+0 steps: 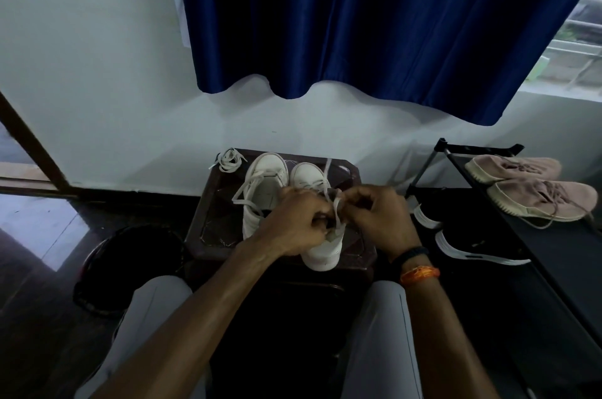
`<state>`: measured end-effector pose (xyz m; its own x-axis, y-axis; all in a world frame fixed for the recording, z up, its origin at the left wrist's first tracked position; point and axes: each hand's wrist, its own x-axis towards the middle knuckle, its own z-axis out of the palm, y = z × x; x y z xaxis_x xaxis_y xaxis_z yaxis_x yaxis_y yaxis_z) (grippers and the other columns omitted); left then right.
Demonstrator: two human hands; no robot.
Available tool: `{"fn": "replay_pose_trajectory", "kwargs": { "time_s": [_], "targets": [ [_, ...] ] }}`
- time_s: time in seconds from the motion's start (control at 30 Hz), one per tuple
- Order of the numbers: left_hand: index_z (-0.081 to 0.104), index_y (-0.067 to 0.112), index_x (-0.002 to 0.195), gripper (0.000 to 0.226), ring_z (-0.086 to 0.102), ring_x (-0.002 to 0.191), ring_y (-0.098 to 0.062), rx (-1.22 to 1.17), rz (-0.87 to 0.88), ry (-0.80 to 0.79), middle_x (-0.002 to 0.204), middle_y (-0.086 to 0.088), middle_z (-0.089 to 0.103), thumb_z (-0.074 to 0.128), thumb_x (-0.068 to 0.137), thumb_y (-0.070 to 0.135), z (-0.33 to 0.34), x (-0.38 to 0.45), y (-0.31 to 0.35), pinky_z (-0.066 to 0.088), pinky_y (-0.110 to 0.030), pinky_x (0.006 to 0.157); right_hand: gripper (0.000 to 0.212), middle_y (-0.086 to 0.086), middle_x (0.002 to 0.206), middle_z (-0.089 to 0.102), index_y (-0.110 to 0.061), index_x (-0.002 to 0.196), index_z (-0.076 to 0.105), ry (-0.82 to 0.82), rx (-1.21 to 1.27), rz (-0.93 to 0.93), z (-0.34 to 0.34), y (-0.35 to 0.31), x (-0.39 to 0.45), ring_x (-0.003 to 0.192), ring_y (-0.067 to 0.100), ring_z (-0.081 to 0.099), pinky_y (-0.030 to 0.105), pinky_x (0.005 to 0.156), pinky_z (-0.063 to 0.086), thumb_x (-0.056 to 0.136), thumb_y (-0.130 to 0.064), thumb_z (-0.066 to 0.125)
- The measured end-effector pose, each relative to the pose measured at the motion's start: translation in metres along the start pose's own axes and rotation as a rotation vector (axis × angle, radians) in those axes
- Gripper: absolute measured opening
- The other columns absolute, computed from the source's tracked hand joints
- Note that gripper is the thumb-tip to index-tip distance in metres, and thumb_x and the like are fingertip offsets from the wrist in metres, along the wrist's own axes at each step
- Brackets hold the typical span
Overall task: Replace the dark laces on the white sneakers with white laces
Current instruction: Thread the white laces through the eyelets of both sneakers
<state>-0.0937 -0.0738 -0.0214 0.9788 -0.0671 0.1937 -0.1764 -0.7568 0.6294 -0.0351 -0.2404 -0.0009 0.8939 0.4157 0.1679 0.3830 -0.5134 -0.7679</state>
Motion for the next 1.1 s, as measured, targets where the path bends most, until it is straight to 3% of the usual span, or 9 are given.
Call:
{"fn": "replay_pose_trajectory", "kwargs": {
  "time_s": [0.1,0.17,0.37,0.53,0.67,0.77,0.93,1.0,1.1],
  "targets": [
    [0.078,0.018,0.085,0.021,0.065,0.073,-0.01,-0.125,-0.096,0.237,0.082,0.004,0.074,0.068,0.076,0.001,-0.001,-0.001,0.002,0.054,-0.03,0.071,0.01,-0.014,0.07,0.072,-0.02,0.081,0.08,0.023,-0.085,-0.015,0.002,0.001,-0.002,0.07,-0.006,0.065,0.004,0.063,0.042,0.082,-0.01,0.077],
    [0.075,0.019,0.092,0.024,0.063,0.094,-0.017,-0.071,-0.121,0.365,0.101,0.004,0.071,0.07,0.075,0.003,-0.002,0.003,0.001,0.051,-0.034,0.085,0.01,-0.013,0.072,0.072,-0.023,0.084,0.081,-0.016,-0.18,-0.054,0.004,-0.003,-0.003,0.072,-0.001,0.065,0.006,0.064,0.043,0.084,-0.015,0.076],
    [0.068,0.029,0.127,0.053,0.036,0.134,-0.03,0.172,-0.252,0.165,0.149,-0.004,0.042,0.075,0.076,0.017,-0.006,0.016,0.003,0.032,-0.041,0.111,0.012,-0.011,0.092,0.077,-0.03,0.093,0.082,-0.216,-0.301,-0.11,0.007,-0.006,-0.001,0.087,0.006,0.068,0.027,0.084,0.054,0.083,-0.024,0.078],
    [0.064,0.022,0.132,0.063,0.055,0.124,-0.029,0.16,-0.225,0.16,0.135,-0.007,0.059,0.077,0.072,0.009,-0.012,0.033,0.006,0.046,-0.043,0.103,0.019,0.001,0.094,0.075,-0.036,0.097,0.08,-0.081,-0.54,-0.045,0.02,0.002,0.012,0.103,0.025,0.054,0.029,0.083,0.047,0.082,-0.027,0.073],
    [0.066,0.018,0.13,0.059,0.061,0.118,-0.024,0.089,-0.201,0.171,0.131,-0.004,0.066,0.074,0.074,0.004,-0.014,0.034,0.002,0.05,-0.036,0.098,0.025,0.0,0.1,0.074,-0.032,0.098,0.078,-0.39,-0.625,0.004,0.021,-0.005,0.029,0.096,0.023,0.068,0.032,0.081,0.055,0.077,-0.034,0.064],
    [0.076,0.017,0.11,0.032,0.069,0.1,-0.018,0.08,-0.142,0.221,0.108,-0.001,0.076,0.074,0.079,0.01,-0.011,0.033,-0.001,0.054,-0.031,0.084,0.022,-0.01,0.097,0.076,-0.032,0.094,0.08,-0.521,-0.416,0.006,0.0,-0.018,0.032,0.089,0.009,0.066,0.023,0.082,0.049,0.085,-0.02,0.063],
    [0.079,0.015,0.09,0.011,0.066,0.085,-0.017,0.12,-0.101,0.249,0.089,-0.001,0.072,0.074,0.082,0.011,-0.006,0.032,-0.003,0.038,-0.022,0.066,0.023,-0.014,0.08,0.073,-0.025,0.087,0.079,-0.042,-0.279,-0.095,-0.017,-0.015,0.027,0.076,0.003,0.065,0.019,0.075,0.053,0.079,-0.006,0.069],
    [0.078,0.015,0.087,0.01,0.062,0.094,-0.021,0.122,-0.112,0.238,0.095,-0.002,0.069,0.074,0.079,0.01,-0.005,0.033,-0.004,0.037,-0.024,0.068,0.025,-0.019,0.079,0.063,-0.031,0.089,0.073,-0.15,-0.296,-0.109,-0.016,-0.017,0.027,0.074,0.0,0.058,0.007,0.07,0.045,0.082,-0.008,0.068],
    [0.078,0.019,0.084,0.01,0.052,0.11,-0.022,0.062,-0.138,0.191,0.114,0.001,0.063,0.075,0.076,0.014,-0.007,0.029,-0.003,0.037,-0.026,0.082,0.011,-0.015,0.081,0.062,-0.04,0.083,0.065,-0.376,-0.305,-0.056,-0.012,-0.012,0.033,0.082,0.011,0.059,0.017,0.066,0.039,0.078,-0.033,0.071]
  ]
}}
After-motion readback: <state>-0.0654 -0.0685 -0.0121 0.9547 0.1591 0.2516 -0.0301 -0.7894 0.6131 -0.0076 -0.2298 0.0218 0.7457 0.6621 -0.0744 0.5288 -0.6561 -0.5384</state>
